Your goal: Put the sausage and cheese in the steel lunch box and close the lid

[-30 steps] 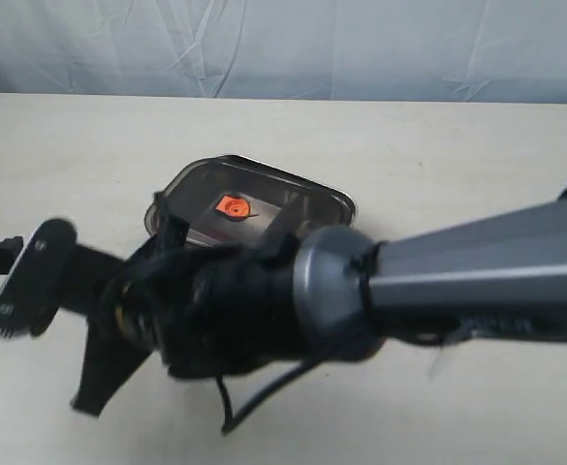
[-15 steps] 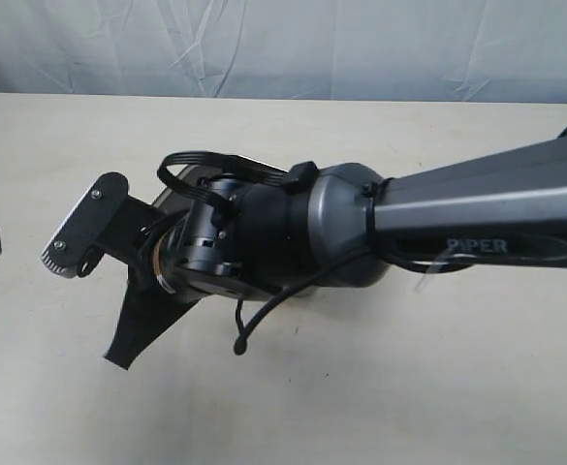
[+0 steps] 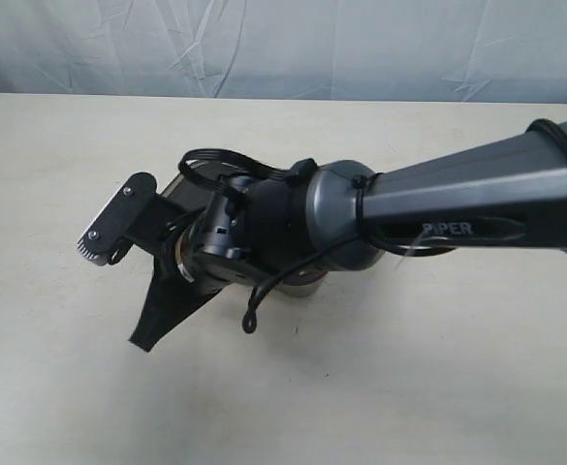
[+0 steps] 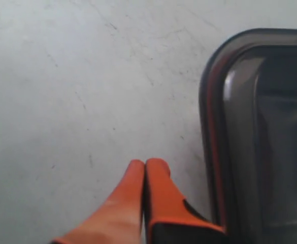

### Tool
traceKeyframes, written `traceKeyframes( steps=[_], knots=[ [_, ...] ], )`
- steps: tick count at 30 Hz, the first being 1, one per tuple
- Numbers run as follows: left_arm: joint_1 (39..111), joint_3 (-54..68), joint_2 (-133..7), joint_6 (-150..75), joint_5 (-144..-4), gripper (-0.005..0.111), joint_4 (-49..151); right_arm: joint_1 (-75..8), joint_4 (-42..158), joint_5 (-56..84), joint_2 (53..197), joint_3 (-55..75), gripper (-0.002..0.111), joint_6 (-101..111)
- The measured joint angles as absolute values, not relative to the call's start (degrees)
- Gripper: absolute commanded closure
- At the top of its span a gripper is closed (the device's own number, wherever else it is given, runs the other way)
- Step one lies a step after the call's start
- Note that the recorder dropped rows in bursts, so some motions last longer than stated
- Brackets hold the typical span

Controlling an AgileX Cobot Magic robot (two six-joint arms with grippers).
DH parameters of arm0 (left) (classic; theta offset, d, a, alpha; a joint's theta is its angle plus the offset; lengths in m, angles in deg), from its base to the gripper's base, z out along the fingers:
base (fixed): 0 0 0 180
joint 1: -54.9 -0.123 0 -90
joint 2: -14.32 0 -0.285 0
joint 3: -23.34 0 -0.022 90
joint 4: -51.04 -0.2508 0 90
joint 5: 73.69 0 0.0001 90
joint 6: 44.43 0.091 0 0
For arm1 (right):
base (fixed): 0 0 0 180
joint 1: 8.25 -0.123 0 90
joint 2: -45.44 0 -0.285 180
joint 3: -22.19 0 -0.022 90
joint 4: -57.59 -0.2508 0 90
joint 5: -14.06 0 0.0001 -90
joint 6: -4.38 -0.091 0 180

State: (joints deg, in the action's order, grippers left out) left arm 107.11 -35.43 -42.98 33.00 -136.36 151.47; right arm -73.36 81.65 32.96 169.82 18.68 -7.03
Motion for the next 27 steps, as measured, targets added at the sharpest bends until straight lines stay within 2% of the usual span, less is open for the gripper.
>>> traceKeyframes(
  steps=[27],
  knots=[
    [107.11, -35.43, -42.98, 32.92, -135.37, 0.074, 151.52, -69.18, 80.01, 36.14, 169.82, 18.77, 0.109, -7.49]
  ],
)
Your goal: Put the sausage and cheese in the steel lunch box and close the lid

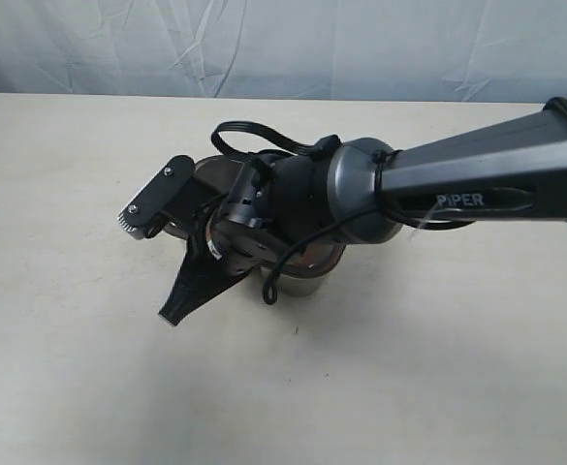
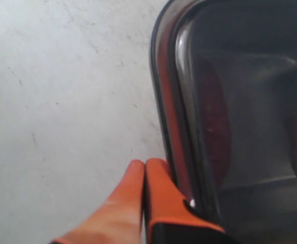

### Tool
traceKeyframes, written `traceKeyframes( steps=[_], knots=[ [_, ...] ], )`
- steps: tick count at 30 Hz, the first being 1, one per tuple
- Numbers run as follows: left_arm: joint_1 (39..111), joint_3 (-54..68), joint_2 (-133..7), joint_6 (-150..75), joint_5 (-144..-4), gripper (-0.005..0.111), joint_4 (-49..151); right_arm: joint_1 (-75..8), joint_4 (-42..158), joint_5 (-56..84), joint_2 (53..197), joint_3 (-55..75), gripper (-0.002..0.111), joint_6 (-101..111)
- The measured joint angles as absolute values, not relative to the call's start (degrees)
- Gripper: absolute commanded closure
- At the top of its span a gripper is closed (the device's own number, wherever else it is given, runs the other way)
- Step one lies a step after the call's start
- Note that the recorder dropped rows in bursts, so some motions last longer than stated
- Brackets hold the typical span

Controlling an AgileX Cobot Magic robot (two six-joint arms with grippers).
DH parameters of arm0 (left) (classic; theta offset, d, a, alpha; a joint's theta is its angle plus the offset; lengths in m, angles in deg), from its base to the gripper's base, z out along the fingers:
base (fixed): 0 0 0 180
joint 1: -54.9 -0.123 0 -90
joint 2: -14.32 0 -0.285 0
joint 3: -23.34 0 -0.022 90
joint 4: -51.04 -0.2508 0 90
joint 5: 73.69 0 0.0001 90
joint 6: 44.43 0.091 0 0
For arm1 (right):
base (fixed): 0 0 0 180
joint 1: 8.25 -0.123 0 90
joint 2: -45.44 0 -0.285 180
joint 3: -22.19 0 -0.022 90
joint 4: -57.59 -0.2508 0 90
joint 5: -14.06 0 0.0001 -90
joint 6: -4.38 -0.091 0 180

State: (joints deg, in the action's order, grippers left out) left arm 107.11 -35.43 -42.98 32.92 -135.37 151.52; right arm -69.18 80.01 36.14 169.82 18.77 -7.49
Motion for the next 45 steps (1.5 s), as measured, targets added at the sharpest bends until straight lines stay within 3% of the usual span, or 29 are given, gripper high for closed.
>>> traceKeyframes(
  steps=[34, 45],
  knots=[
    [107.11, -35.43, -42.98, 32.92, -133.33, 0.074, 151.52, -66.85, 77.32, 39.83, 169.82, 18.77, 0.109, -8.11],
    [107.11, -35.43, -42.98, 32.92, -133.24, 0.074, 151.52, -67.65, 65.91, 42.62, 169.82, 18.77, 0.109, 1.18]
  ],
)
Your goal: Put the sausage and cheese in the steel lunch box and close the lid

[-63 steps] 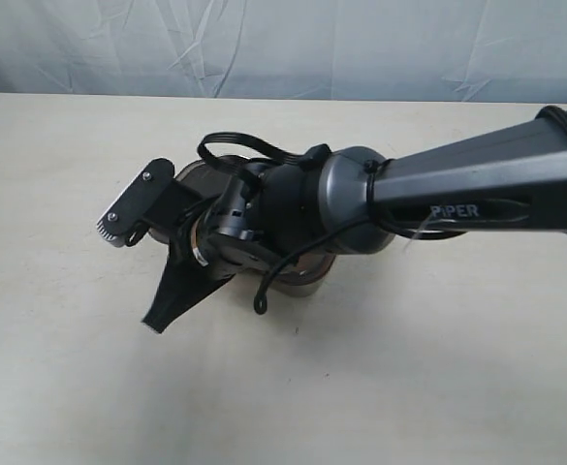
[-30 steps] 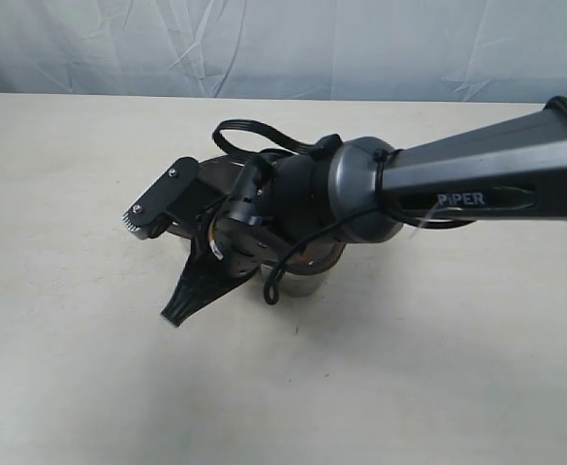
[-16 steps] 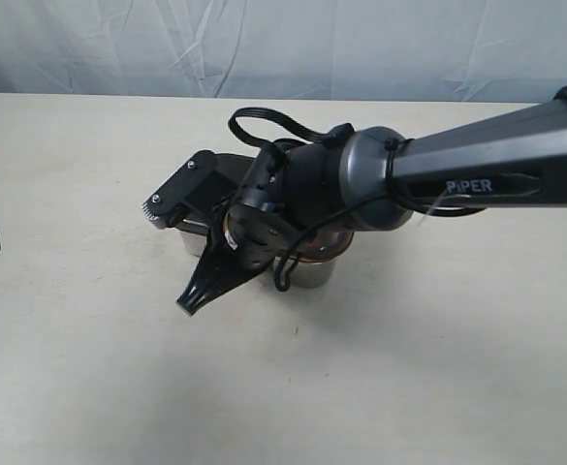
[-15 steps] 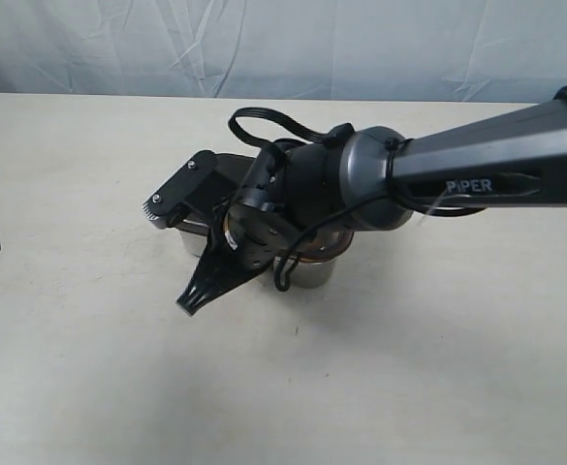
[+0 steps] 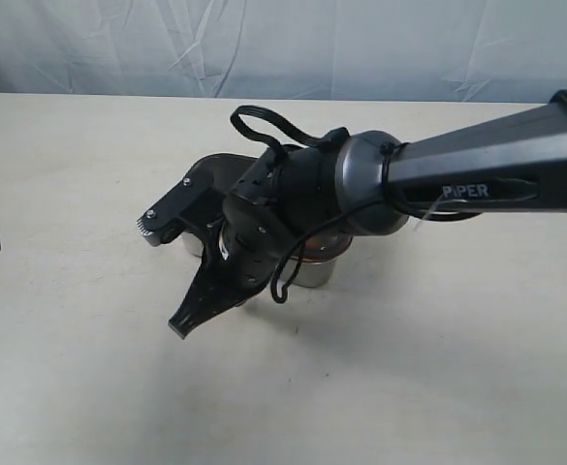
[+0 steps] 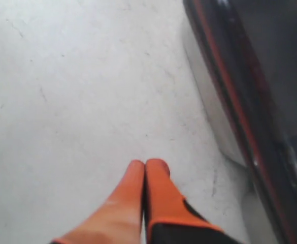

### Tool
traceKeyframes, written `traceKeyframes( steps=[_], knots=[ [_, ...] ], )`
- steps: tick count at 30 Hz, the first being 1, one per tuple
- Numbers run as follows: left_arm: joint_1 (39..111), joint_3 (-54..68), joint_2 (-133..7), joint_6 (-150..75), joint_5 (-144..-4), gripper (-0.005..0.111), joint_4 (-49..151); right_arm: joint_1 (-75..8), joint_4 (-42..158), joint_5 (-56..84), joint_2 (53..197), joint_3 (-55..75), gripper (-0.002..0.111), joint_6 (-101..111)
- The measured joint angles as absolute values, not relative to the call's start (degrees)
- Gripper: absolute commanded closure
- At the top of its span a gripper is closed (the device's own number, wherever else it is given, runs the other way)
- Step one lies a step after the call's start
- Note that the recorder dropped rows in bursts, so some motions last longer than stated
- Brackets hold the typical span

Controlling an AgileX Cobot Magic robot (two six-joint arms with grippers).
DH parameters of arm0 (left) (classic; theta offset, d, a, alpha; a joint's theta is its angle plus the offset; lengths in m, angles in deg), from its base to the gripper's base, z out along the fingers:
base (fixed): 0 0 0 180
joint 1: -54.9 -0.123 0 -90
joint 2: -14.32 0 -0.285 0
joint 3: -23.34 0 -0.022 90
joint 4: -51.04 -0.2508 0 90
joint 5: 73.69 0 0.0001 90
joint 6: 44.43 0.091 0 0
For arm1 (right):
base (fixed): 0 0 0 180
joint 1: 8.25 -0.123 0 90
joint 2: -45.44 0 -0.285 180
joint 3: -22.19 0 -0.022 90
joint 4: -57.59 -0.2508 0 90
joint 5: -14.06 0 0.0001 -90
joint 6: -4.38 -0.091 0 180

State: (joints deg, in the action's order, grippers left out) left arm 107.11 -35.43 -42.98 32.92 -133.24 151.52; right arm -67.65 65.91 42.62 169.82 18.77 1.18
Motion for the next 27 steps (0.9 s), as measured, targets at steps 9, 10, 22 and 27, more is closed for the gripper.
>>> traceKeyframes(
  steps=[9, 10, 22, 27],
  knots=[
    [107.11, -35.43, -42.98, 32.92, -132.10, 0.074, 151.52, -68.11, 56.46, 46.80, 169.36, 18.77, 0.109, 8.28],
    [107.11, -35.43, -42.98, 32.92, -131.36, 0.074, 151.07, -68.39, 54.40, 47.64, 168.90, 18.77, 0.109, 10.00],
    [107.11, -35.43, -42.98, 32.55, -119.27, 0.106, 136.34, -71.47, 57.28, 52.19, 156.47, 15.98, 0.109, 9.47],
    [107.11, -34.98, -44.37, 26.18, -116.73, 0.106, 124.58, -66.15, 65.86, 50.66, 151.13, 11.39, 0.109, 2.54]
  ],
)
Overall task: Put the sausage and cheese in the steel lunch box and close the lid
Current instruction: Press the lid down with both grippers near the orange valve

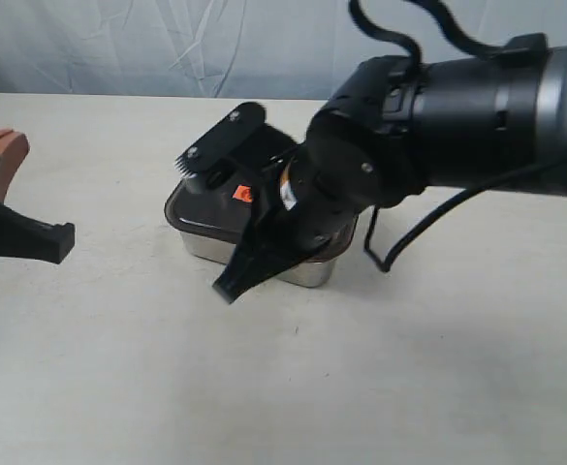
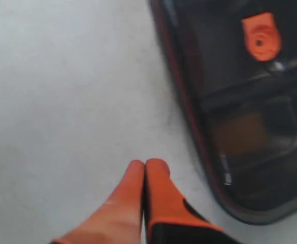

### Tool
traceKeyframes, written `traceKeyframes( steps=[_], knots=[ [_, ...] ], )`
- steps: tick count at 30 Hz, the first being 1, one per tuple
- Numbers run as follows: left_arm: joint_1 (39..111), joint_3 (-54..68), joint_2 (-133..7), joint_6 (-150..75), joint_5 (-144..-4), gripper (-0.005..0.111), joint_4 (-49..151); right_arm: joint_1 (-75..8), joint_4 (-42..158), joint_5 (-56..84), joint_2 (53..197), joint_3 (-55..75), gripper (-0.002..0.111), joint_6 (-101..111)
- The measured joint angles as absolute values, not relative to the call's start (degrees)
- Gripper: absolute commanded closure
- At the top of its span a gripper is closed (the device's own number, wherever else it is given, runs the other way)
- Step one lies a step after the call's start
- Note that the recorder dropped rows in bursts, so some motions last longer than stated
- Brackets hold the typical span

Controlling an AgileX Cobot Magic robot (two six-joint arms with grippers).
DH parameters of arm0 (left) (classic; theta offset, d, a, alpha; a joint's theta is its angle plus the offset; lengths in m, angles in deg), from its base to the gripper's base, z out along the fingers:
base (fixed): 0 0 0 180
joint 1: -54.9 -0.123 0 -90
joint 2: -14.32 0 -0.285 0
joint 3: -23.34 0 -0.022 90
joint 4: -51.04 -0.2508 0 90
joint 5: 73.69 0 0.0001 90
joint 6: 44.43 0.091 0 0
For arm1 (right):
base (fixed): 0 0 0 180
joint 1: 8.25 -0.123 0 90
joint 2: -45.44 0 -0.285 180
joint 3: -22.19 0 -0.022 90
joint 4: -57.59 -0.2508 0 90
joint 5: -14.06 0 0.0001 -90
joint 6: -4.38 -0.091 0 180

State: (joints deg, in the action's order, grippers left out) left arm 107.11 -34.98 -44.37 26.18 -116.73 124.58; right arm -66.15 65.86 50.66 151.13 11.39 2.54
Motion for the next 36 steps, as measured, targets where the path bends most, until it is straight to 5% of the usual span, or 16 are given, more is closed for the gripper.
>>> traceKeyframes(
  steps=[7, 17, 36],
  knots=[
    [103.93, -29.18, -56.40, 21.31, -111.69, 0.106, 110.38, -57.07, 66.63, 44.98, 151.15, 10.14, 0.109, 1.51],
    [91.12, -15.33, -79.41, 17.56, -101.91, 0.106, 99.01, -54.87, 65.94, 36.75, 154.13, 10.14, 0.109, 1.39],
    [90.03, -5.81, -98.34, 15.90, -89.14, 0.106, 90.70, -53.23, 63.14, 32.52, 162.20, 10.54, 0.109, 1.27]
  ],
)
